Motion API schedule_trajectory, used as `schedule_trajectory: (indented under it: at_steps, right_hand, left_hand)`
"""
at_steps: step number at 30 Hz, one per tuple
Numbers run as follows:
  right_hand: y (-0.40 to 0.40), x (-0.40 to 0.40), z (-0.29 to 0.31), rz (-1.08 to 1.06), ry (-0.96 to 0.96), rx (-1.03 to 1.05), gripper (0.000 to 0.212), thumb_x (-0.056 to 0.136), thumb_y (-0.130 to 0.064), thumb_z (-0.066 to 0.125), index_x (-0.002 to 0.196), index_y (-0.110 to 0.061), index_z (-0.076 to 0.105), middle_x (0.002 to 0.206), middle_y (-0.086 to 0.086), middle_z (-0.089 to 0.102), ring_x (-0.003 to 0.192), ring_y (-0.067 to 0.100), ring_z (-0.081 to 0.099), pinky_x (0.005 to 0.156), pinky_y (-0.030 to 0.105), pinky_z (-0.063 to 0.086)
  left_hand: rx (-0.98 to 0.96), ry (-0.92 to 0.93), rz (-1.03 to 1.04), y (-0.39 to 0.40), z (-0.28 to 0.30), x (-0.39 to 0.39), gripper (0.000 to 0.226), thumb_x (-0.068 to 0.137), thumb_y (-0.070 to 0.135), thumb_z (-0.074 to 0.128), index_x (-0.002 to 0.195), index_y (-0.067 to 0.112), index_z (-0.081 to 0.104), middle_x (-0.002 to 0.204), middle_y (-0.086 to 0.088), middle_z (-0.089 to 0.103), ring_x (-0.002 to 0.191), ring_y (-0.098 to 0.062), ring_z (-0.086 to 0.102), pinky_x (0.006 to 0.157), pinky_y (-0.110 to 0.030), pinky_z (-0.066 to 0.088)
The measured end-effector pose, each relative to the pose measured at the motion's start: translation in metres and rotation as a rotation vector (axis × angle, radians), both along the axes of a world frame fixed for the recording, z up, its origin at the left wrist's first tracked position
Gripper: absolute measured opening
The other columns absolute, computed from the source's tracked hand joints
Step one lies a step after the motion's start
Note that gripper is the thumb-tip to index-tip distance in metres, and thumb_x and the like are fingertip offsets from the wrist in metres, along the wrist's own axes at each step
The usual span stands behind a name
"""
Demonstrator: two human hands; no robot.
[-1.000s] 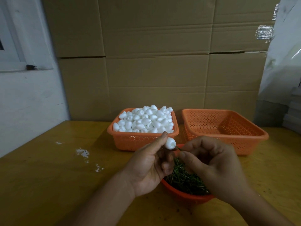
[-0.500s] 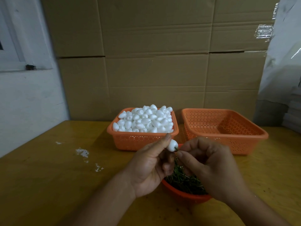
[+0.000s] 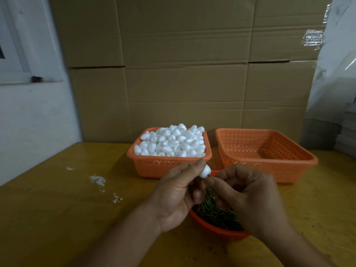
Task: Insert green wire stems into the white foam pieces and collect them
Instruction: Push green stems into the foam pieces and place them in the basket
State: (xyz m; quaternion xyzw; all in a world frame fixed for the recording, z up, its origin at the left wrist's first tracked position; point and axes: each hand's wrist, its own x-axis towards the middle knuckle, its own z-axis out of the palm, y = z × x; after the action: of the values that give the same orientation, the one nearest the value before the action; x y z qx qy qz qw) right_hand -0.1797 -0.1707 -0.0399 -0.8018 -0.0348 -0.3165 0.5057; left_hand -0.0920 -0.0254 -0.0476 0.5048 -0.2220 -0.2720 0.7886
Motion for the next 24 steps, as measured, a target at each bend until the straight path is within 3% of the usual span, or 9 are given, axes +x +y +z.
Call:
schedule_trajectory:
  at_steps: [6, 12, 16, 20, 24]
  right_hand:
    - [0.0008, 0.0001, -0.0017, 0.006, -0.002, -0.009, 0.01, 0.08, -0.024, 0.08, 0.073, -0.026, 0.074, 0.059, 0.0, 0.071, 0.048, 0.013, 0.066, 0.046, 0.021, 0.053]
    - [0.0029, -0.0001, -0.0023, 0.008, -0.013, 0.019, 0.01, 0.075, -0.037, 0.074, 0.075, -0.027, 0.075, 0.063, 0.0, 0.073, 0.051, 0.015, 0.068, 0.049, 0.029, 0.058]
    - [0.0034, 0.0004, -0.0032, 0.006, -0.018, 0.022, 0.005, 0.079, -0.027, 0.078, 0.075, -0.027, 0.076, 0.061, 0.001, 0.072, 0.051, 0.016, 0.068, 0.049, 0.03, 0.057]
    - [0.0028, 0.001, -0.0035, 0.007, 0.0, 0.031, 0.014, 0.082, -0.016, 0.078, 0.075, -0.028, 0.076, 0.063, 0.0, 0.073, 0.053, 0.016, 0.069, 0.05, 0.031, 0.057]
    - [0.002, 0.0036, -0.0048, -0.003, 0.029, 0.064, 0.01, 0.083, -0.017, 0.078, 0.077, -0.025, 0.075, 0.063, 0.001, 0.074, 0.055, 0.017, 0.07, 0.054, 0.032, 0.059]
  left_hand:
    - [-0.009, -0.021, 0.001, -0.0006, -0.0016, 0.0012, 0.021, 0.075, 0.038, 0.081, 0.082, 0.019, 0.074, 0.076, -0.003, 0.063, 0.063, -0.008, 0.053, 0.051, -0.018, 0.041]
    - [0.016, -0.054, 0.006, -0.0022, -0.002, -0.0003, 0.025, 0.078, 0.038, 0.081, 0.083, 0.016, 0.072, 0.076, -0.003, 0.058, 0.062, -0.009, 0.049, 0.053, -0.019, 0.038]
    - [0.01, -0.082, 0.036, -0.0026, -0.0011, -0.001, 0.024, 0.076, 0.037, 0.076, 0.084, 0.014, 0.072, 0.074, -0.005, 0.056, 0.061, -0.01, 0.047, 0.053, -0.02, 0.037]
    - [-0.019, -0.135, 0.073, -0.0044, -0.0024, -0.001, 0.023, 0.074, 0.036, 0.081, 0.082, 0.014, 0.077, 0.075, -0.003, 0.058, 0.066, -0.01, 0.048, 0.055, -0.018, 0.04]
    - [-0.03, -0.204, 0.105, -0.0063, -0.0055, 0.0003, 0.02, 0.075, 0.03, 0.081, 0.086, 0.014, 0.08, 0.074, -0.001, 0.06, 0.068, -0.008, 0.05, 0.057, -0.016, 0.042]
